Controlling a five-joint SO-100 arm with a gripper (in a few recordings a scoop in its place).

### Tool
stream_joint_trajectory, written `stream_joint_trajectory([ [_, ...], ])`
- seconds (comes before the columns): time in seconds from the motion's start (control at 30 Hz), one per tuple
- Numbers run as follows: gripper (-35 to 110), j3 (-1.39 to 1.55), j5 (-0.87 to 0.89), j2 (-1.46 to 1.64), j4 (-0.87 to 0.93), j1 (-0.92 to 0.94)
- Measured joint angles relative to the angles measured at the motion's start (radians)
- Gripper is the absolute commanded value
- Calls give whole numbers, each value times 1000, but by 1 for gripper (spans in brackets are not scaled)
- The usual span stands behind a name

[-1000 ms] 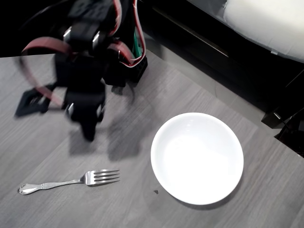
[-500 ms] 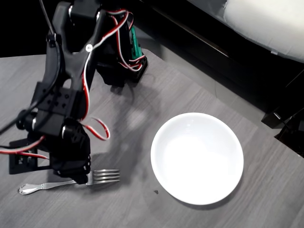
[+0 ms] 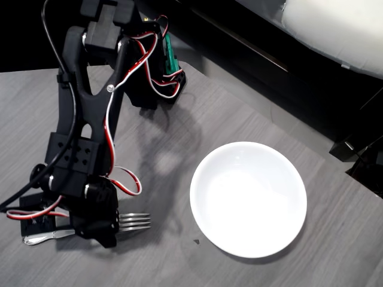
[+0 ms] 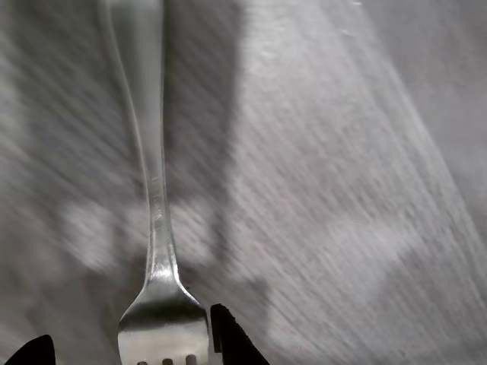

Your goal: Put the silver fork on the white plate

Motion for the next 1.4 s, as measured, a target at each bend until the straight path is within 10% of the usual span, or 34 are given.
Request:
stream_joint_trajectory([
  [1.4,0,-23,-11,149,124,-14],
])
